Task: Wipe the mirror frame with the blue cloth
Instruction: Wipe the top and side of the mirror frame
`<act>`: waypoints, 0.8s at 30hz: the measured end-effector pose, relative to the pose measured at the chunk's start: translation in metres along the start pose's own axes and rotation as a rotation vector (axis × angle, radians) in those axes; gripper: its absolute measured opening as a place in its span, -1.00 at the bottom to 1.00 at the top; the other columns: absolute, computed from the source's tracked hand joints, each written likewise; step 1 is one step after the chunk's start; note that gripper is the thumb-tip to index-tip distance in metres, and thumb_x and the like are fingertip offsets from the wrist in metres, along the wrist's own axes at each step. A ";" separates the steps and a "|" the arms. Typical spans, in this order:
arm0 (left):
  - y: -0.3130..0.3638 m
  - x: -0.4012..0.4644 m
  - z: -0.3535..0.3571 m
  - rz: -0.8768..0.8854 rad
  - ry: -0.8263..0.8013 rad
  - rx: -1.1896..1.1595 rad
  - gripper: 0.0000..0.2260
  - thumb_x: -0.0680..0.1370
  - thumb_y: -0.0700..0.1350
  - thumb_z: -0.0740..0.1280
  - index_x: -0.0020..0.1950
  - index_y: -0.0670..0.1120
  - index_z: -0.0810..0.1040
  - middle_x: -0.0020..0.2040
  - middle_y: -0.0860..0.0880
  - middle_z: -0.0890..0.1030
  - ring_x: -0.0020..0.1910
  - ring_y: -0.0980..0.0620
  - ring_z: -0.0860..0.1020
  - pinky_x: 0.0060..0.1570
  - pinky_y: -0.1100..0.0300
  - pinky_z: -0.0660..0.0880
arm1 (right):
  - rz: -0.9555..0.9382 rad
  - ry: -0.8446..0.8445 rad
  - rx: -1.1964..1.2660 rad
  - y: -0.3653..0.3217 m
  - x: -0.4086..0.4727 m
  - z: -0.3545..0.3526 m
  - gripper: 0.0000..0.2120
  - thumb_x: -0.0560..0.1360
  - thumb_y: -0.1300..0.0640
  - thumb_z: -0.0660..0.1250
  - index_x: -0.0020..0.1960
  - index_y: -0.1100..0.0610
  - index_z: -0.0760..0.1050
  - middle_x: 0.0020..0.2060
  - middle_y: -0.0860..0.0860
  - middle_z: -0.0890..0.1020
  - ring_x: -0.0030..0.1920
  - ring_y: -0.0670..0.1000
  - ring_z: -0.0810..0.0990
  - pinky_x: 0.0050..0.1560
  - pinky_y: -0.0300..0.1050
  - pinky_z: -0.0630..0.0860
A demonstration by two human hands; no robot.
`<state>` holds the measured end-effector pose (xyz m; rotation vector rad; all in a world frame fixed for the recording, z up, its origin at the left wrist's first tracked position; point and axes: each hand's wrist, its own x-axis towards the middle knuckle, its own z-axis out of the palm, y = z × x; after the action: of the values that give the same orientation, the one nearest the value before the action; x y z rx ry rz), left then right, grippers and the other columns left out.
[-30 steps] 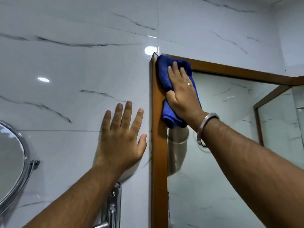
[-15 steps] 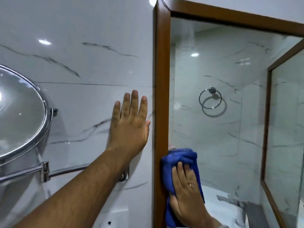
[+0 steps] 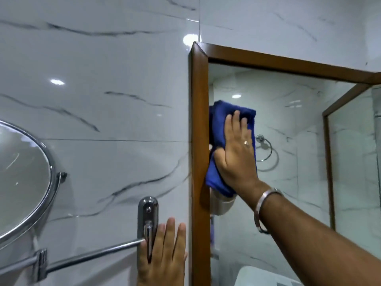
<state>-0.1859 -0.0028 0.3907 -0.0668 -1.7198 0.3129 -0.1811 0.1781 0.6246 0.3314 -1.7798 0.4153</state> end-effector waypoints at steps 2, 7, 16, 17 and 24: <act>0.000 -0.005 0.008 -0.019 0.088 0.009 -0.52 0.61 0.09 0.15 0.50 -0.04 0.38 0.47 -0.11 0.42 0.58 -0.13 0.15 0.48 -0.32 0.01 | 0.085 0.093 0.036 -0.004 0.028 -0.004 -0.22 0.39 0.10 0.11 0.54 0.18 -0.11 0.56 0.14 -0.08 0.55 0.15 -0.15 0.53 0.06 -0.20; 0.002 -0.007 0.028 0.002 0.181 -0.105 -0.64 0.66 0.00 0.07 0.38 -0.06 0.46 0.41 -0.15 0.53 0.49 -0.07 0.26 0.22 -0.41 0.37 | 0.066 0.084 0.010 -0.008 0.106 -0.020 -0.25 0.39 0.03 0.04 0.55 0.14 -0.05 0.56 0.10 -0.06 0.55 0.16 -0.13 0.53 0.09 -0.15; 0.007 -0.010 0.018 0.002 0.201 -0.173 -0.51 0.42 -0.07 0.41 0.36 -0.10 0.55 0.38 -0.16 0.51 0.39 -0.08 0.40 0.20 -0.51 0.32 | -0.139 0.007 0.034 -0.008 0.046 -0.006 -0.27 0.37 0.08 0.10 0.54 0.07 0.05 0.56 0.08 0.03 0.55 0.15 -0.05 0.53 0.15 -0.09; 0.007 -0.011 0.020 -0.006 0.209 -0.180 -0.50 0.41 -0.07 0.42 0.36 -0.10 0.56 0.37 -0.15 0.52 0.39 -0.07 0.41 0.20 -0.51 0.32 | -0.140 -0.002 0.038 -0.006 0.021 0.001 -0.25 0.35 0.09 0.10 0.54 0.08 0.06 0.56 0.09 0.04 0.55 0.15 -0.05 0.53 0.15 -0.08; 0.009 -0.018 0.024 -0.017 0.167 -0.239 -0.54 0.54 -0.04 0.25 0.44 -0.08 0.50 0.45 -0.14 0.45 0.43 -0.09 0.38 0.32 -0.49 0.18 | -0.148 -0.168 -0.065 0.028 -0.237 0.054 -0.15 0.30 0.04 0.18 0.54 0.04 -0.04 0.57 -0.03 -0.10 0.55 0.08 -0.12 0.53 0.02 -0.14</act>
<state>-0.2078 -0.0021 0.3678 -0.2465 -1.5834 0.0854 -0.1827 0.1806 0.3805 0.4595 -1.9131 0.2289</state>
